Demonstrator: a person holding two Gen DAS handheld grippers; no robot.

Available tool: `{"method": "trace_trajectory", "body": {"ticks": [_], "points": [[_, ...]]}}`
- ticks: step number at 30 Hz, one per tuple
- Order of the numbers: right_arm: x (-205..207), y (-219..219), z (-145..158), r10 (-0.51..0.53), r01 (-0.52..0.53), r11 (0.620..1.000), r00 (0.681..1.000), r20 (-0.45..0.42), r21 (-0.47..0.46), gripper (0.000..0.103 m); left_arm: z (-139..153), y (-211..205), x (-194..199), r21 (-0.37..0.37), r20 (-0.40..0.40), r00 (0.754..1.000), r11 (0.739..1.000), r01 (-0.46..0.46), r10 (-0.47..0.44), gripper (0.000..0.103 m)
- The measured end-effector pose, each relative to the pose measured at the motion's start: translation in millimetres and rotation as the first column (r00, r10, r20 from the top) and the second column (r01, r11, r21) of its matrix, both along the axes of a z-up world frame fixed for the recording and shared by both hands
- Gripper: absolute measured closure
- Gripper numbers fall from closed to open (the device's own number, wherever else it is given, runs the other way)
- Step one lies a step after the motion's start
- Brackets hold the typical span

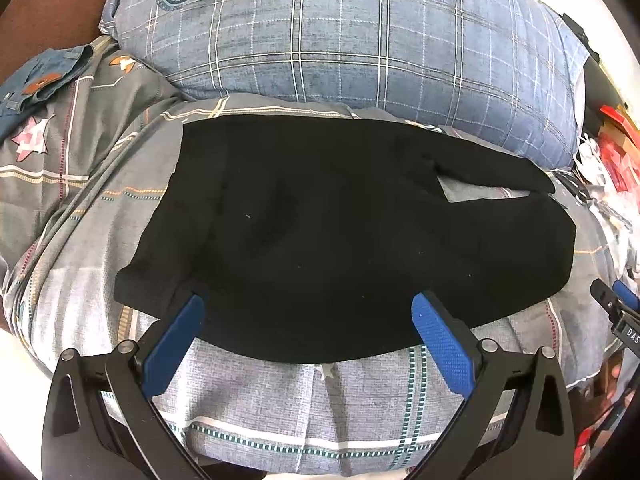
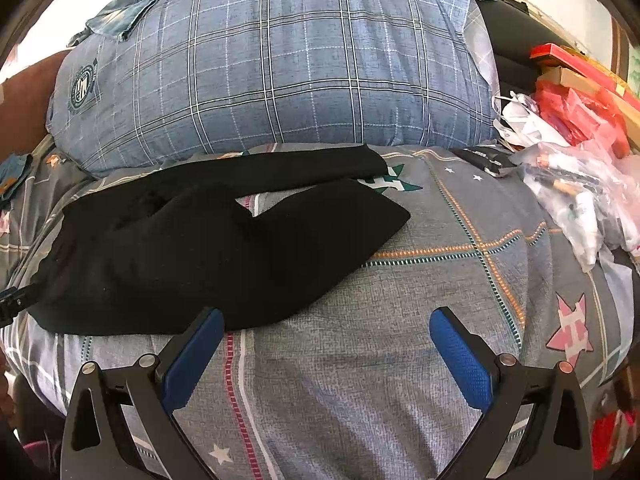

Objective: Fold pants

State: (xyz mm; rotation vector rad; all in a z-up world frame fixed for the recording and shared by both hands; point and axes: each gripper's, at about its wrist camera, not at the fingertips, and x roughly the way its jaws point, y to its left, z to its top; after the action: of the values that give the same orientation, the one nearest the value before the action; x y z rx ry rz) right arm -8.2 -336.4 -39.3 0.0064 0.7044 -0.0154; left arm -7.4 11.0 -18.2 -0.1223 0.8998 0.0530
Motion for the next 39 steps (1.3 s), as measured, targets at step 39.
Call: {"method": "trace_trajectory", "body": {"ticks": [39], "points": [[5.0,0.8,-5.5,-0.003,0.003,1.000,1.000,-0.022,-0.006,0.000,-0.7,-8.9,8.2,-0.013,-0.019,1.000,1.000,0.018,-0.018,0.000]]}}
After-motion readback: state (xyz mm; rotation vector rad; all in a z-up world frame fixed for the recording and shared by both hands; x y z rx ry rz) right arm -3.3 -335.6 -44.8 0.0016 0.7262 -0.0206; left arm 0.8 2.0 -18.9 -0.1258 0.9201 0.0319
